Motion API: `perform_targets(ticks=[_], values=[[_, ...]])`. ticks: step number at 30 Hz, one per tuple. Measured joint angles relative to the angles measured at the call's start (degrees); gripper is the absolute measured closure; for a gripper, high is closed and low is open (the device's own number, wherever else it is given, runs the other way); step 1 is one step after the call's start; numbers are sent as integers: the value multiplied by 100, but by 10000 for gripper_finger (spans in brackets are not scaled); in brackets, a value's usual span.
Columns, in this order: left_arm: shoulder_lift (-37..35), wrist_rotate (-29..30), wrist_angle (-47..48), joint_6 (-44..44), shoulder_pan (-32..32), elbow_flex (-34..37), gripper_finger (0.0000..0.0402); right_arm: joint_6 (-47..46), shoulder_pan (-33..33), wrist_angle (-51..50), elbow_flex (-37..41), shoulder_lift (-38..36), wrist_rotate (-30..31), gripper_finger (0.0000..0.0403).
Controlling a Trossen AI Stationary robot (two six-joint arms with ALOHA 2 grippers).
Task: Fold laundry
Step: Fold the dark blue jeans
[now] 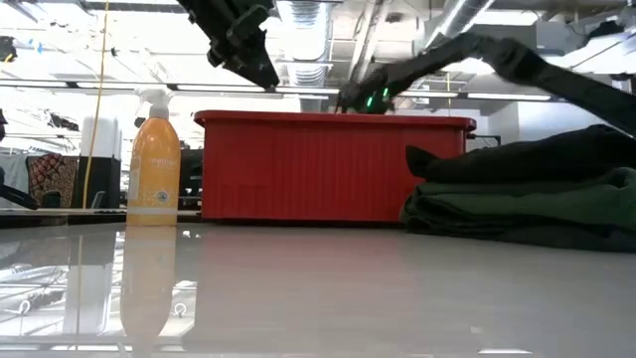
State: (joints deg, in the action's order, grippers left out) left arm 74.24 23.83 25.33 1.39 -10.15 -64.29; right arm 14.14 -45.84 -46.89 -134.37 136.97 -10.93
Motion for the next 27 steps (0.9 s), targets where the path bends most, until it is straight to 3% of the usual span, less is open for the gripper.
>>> perform_targets(ticks=[9, 13, 20, 27], values=[[0, 448, 365, 132, 340, 0, 214, -362, -220, 1107, -33, -2178, -1798, 342], [0, 744, 412, 129, 460, 0, 214, -511, -24, 1511, -24, -3028, -1964, 342], [-2, 850, 778, 142, 812, 0, 214, -877, 770, 2429, -36, -4505, -2164, 342], [-2, 1322, 1602, 754, 1314, 0, 214, -1240, 2252, 3361, -34, -5480, -2654, 342]])
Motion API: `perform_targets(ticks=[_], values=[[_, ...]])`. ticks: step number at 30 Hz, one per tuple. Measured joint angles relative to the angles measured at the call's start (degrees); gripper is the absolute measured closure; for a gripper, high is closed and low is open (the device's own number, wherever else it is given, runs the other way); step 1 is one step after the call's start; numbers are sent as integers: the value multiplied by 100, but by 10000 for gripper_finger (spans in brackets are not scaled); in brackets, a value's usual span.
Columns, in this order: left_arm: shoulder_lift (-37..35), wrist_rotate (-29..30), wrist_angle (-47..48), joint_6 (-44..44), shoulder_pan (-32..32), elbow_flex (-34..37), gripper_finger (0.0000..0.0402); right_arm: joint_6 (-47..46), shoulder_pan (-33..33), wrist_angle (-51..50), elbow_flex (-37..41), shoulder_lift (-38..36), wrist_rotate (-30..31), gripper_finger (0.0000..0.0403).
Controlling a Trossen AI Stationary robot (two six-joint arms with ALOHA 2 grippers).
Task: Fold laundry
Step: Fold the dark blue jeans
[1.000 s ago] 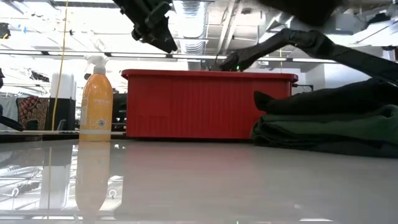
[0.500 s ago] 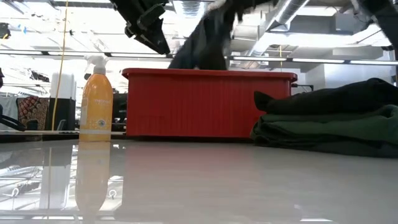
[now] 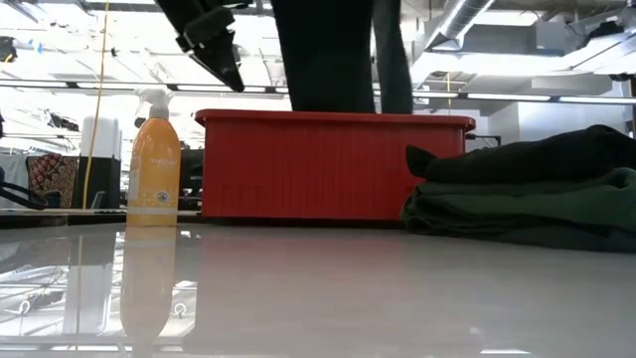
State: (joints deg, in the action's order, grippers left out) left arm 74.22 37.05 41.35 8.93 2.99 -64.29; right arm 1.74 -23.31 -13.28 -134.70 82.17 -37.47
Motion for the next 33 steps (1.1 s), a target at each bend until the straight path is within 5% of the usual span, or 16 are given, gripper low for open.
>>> perform_targets(ticks=[9, 20, 25, 33], values=[[-7, 288, 428, 946, 1112, 313, 214, 476, 2092, -1646, -14, -550, -261, 342], [-2, 280, 304, 3324, 2485, 1033, 214, 1823, 4397, -4841, 70, 101, 76, 342], [-2, 330, -870, 3495, 3011, 1374, 214, 1302, 5054, -5291, 985, 735, 676, 342], [11, 294, -4068, 2891, 3661, 2102, 214, -966, 5006, -4754, 3085, 1126, 1577, 342]])
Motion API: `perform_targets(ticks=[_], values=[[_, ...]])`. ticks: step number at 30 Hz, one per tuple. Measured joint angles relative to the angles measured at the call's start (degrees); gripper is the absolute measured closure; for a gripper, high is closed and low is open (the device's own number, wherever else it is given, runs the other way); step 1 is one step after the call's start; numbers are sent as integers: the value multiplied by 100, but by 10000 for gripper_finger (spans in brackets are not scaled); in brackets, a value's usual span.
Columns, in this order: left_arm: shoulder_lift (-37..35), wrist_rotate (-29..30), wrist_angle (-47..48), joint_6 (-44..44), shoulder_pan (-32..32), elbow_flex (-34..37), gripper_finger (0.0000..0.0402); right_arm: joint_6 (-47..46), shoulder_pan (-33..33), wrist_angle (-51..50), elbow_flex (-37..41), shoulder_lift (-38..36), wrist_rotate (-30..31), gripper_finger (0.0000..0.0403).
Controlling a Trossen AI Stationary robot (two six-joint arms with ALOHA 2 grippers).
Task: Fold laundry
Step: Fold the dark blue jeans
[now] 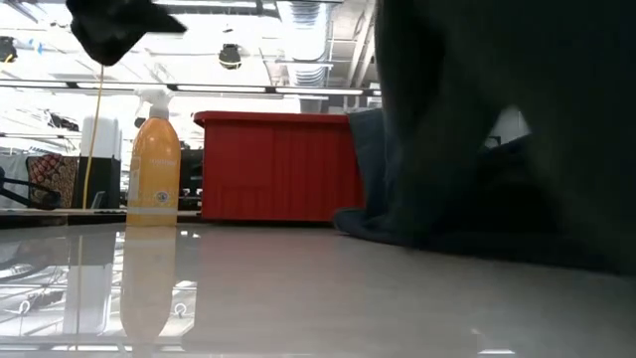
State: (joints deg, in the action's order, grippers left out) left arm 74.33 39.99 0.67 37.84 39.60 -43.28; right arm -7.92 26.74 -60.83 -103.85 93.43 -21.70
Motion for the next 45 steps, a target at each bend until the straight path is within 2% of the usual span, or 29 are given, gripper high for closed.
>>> perform_targets(ticks=[4, 8, 11, 14, 17, 21, 26, 29, 33, 39, 45], values=[[399, 0, -2110, -486, 172, 429, 214, -913, 46, 389, 996, 75, 453, 342], [1452, -163, -3959, -816, 179, 462, 214, -1389, 84, 1203, 1842, 57, 1083, 342], [2366, -443, -4800, -1089, 93, 145, 214, -1591, 107, 2230, 2389, 70, 1179, 335], [3017, -408, -5228, -1428, 0, -351, 214, -1600, 224, 2788, 2684, 70, 1341, 333], [3455, -214, -5230, -1662, -104, -885, 214, -1577, 429, 2901, 2827, 68, 1663, 334], [3719, -481, -5208, -2355, -217, -1535, 214, -1576, 654, 2917, 2945, 68, 2215, 334], [3730, -284, -4243, -2802, -327, -2053, 213, -1602, 773, 3069, 3001, 68, 2436, 333], [3731, -556, -3676, -2765, -469, -2276, 207, -1576, 773, 3082, 3001, 68, 2468, 333], [3735, -984, -3167, -2669, -669, -2418, 183, -1556, 756, 3083, 3001, 70, 2470, 332], [3740, -1313, -3102, -2858, -795, -2484, 128, -1451, 726, 3087, 3001, 72, 2469, 332], [3737, -1338, -2795, -2396, -889, -2484, 106, -1402, 677, 3178, 3009, 78, 2468, 332]])
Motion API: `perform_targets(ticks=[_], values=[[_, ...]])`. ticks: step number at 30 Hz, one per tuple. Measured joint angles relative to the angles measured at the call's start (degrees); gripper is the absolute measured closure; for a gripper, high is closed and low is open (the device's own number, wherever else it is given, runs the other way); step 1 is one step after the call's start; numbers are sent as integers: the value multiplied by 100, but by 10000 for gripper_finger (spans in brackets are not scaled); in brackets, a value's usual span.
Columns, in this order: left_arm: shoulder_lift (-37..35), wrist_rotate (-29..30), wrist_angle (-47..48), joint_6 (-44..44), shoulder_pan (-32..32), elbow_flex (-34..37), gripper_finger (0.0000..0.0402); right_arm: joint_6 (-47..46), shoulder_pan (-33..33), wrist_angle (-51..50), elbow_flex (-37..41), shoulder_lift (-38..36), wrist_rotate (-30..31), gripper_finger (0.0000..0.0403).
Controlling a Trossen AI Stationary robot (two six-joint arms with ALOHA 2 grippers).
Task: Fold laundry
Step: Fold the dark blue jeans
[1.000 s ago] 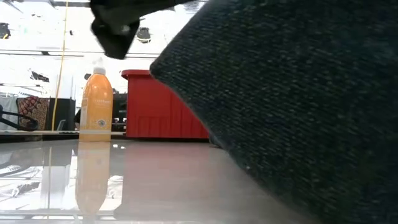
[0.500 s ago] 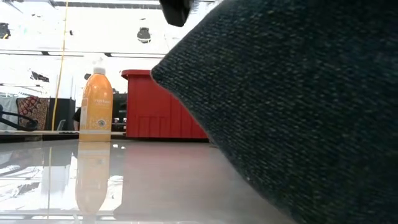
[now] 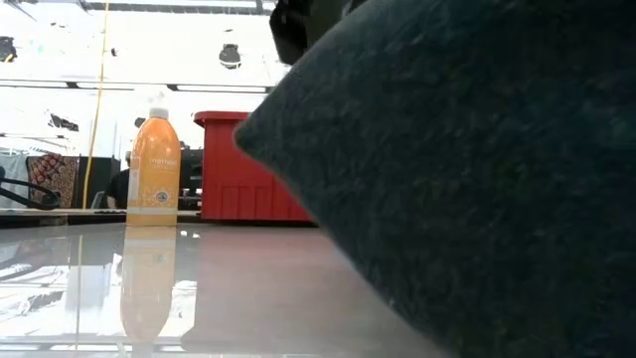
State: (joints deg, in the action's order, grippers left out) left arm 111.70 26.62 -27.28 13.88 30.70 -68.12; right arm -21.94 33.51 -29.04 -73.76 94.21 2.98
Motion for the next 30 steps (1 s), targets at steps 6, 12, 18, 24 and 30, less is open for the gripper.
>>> perform_targets(ticks=[6, 12, 18, 24, 30], values=[[-4, -252, 56, 447, -108, 0, 106, 138, -160, 239, 7, 3, -49, 332], [-13, -291, 162, 714, -116, 0, 118, 140, -375, 504, -19, 5, -292, 331], [-13, -264, 175, 760, -109, -2, 241, 407, -459, 156, -233, 3, -413, 330], [-106, -322, 265, 527, -108, -4, 381, 934, -571, -812, -922, -28, -412, 286], [-502, 8, 1101, 383, -18, 9, 382, 1110, -720, -1751, -1724, -74, -350, 199]])
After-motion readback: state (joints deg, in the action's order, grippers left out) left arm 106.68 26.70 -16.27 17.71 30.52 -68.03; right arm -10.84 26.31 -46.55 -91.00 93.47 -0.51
